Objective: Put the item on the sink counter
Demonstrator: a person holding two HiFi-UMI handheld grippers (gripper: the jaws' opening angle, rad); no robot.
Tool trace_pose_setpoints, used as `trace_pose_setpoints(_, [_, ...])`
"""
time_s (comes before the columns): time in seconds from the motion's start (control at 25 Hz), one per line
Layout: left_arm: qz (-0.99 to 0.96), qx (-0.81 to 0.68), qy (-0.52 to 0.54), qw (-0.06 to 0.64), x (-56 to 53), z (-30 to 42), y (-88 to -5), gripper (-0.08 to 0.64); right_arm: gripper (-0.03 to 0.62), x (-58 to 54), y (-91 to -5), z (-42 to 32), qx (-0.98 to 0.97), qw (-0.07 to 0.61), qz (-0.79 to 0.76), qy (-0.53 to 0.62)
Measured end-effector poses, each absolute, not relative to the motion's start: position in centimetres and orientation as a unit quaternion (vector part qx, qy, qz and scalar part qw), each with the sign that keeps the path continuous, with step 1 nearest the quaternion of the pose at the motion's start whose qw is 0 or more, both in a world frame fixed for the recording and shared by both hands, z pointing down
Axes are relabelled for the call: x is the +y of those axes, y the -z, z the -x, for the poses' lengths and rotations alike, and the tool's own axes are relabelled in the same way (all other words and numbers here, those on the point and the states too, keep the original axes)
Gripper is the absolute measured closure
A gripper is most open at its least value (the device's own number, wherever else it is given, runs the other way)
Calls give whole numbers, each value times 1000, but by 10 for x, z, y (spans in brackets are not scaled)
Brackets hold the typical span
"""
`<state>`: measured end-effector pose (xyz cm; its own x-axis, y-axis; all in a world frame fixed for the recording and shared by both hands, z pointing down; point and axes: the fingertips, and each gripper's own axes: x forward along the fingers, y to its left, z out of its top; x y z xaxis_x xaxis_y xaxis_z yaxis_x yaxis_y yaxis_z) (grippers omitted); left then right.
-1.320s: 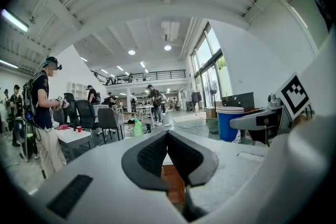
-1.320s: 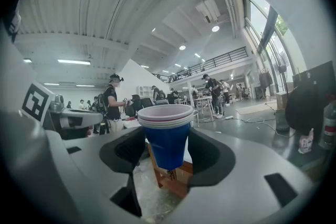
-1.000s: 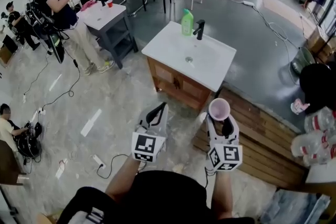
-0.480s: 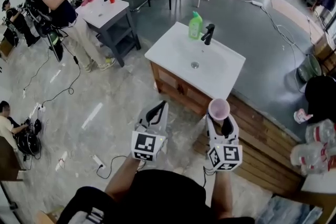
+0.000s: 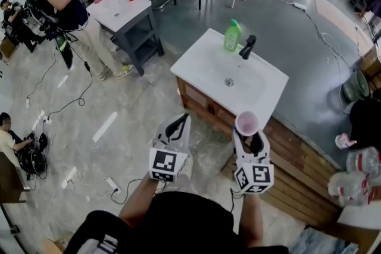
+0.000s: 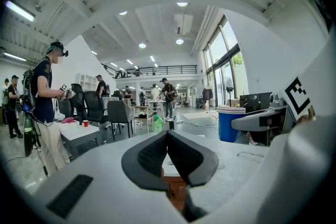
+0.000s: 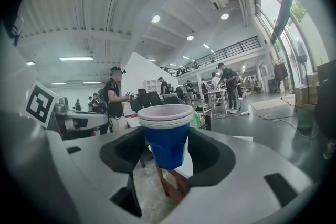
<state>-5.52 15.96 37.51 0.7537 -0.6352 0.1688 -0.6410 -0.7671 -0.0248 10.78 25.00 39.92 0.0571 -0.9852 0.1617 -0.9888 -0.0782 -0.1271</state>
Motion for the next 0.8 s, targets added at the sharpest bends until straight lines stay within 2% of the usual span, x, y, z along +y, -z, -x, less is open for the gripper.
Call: trace_pose_setpoints(0.8, [-927, -362, -85, 41, 31, 84, -386, 558, 337, 106, -407, -78, -701, 20, -705, -103])
